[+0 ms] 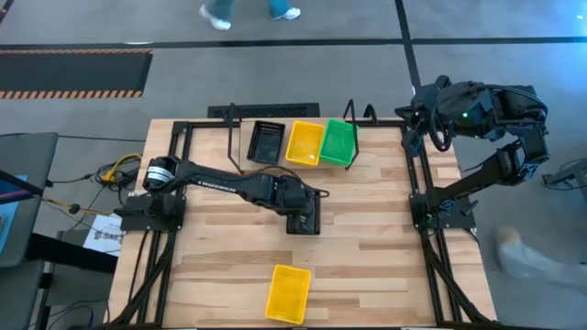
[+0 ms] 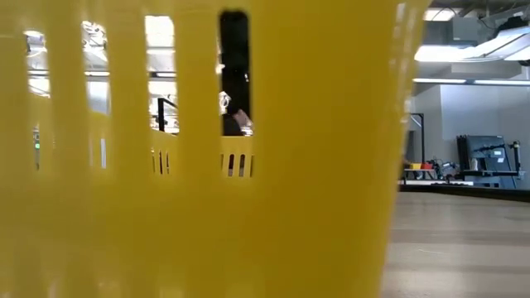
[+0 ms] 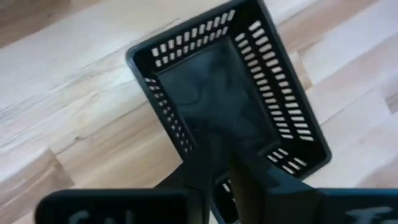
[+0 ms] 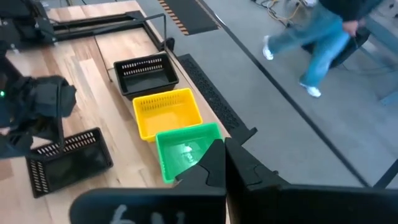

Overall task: Stack baskets on shelf by color
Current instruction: Stack the black bin on the black bin on the shelf

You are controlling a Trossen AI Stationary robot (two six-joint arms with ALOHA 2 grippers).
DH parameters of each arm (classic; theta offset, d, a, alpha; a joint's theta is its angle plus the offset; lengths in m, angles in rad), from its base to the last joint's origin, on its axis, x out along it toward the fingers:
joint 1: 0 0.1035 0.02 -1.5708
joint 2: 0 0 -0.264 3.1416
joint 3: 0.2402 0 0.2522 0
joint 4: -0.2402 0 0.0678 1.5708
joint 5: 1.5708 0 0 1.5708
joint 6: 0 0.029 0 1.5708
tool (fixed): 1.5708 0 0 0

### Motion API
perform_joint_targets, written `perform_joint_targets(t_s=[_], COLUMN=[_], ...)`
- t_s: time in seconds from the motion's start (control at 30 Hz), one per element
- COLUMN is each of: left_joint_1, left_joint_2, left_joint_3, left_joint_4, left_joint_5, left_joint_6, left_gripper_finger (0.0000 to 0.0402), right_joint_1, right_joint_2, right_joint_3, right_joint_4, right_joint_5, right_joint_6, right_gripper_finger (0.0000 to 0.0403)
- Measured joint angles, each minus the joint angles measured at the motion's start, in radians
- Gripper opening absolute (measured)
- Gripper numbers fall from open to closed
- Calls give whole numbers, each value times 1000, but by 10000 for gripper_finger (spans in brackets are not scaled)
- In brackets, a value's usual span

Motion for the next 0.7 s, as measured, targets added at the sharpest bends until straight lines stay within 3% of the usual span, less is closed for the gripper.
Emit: perform_joint_targets(t_s=[0.43,0.7], left_joint_1=[8,21], left_joint_2=[0,3], left_joint_3=[0,0], left_joint_4=[-58,-71], left_joint_5=[0,11], left_joint_6=[-153,-212], left_gripper_finger=[108,141], right_joint_1=[0,0], right_joint_2=[-7,-28], right_joint_3=[0,0], right_joint_4=[0,0], right_joint_5=[9,20], right_joint_6=[-209,-228], right_gripper_finger=[3,2])
